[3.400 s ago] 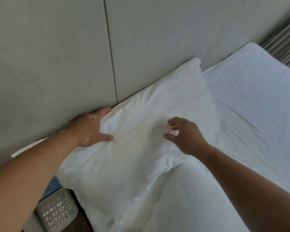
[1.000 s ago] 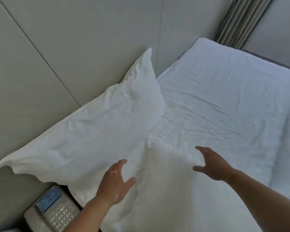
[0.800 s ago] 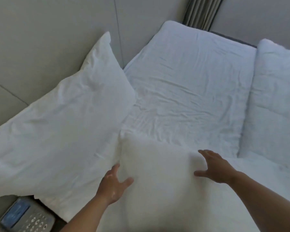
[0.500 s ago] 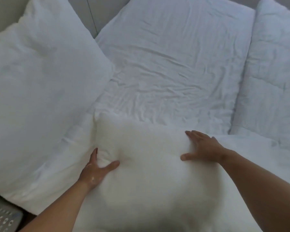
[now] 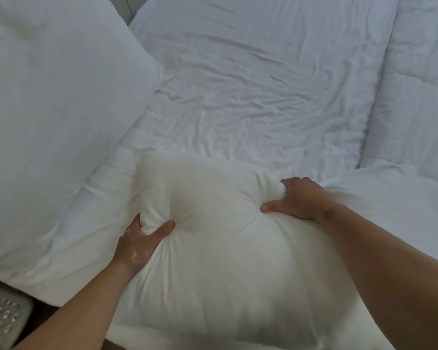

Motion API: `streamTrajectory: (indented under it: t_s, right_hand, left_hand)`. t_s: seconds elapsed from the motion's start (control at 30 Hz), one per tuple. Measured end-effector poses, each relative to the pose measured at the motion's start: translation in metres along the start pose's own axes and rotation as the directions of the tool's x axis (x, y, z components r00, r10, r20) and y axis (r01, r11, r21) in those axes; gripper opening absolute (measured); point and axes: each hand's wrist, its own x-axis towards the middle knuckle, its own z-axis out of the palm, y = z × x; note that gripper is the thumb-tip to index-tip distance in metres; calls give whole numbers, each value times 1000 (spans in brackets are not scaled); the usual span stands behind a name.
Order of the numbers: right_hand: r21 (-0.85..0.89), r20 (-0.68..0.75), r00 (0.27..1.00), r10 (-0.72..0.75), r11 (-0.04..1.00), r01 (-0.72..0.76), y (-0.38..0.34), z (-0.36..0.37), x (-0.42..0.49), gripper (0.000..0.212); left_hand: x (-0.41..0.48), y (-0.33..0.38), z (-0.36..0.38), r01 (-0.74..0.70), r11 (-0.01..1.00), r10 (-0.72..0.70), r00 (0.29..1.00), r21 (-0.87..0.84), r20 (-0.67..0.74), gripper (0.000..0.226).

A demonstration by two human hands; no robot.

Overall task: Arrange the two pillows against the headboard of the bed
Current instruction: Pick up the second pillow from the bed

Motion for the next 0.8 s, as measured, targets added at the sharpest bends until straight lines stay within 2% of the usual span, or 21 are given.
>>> streamTrajectory:
  t_s: [0.13, 0.23, 0.33, 0.4, 0.6, 0.73, 0.8]
  right_hand:
    - [140, -127, 992, 25, 990, -7, -4, -4, -33, 62]
    - [285, -175, 983, 49, 958, 3, -6, -20, -69, 56]
    - [382, -183, 982, 51, 924, 24, -6, -38, -112, 56]
    - [438, -194, 980, 51, 898, 40, -6, -50, -144, 57]
    - [489, -256, 964, 74, 870, 63, -11, -60, -232, 54]
    - [542, -312, 936, 162, 840, 35, -20, -58, -288, 48]
    - [547, -337, 915, 222, 837, -1, -23, -51, -318, 56]
  left_hand:
    - [-28, 13, -1, -46, 999, 45, 998, -20, -39, 84]
    - [-54, 26, -6, -61, 997, 58, 997, -56, -53, 39]
    - [-88, 38, -18, -75, 990, 73, 997, -121, -21, 21]
    - [-114, 46, -30, -80, 984, 81, 997, -156, -2, 27]
    - [-172, 63, -70, -184, 978, 187, 982, -99, 19, 80]
    - [-186, 78, -94, -298, 950, 307, 946, -92, 102, 81]
    - [-192, 84, -100, -358, 930, 368, 914, -87, 170, 74]
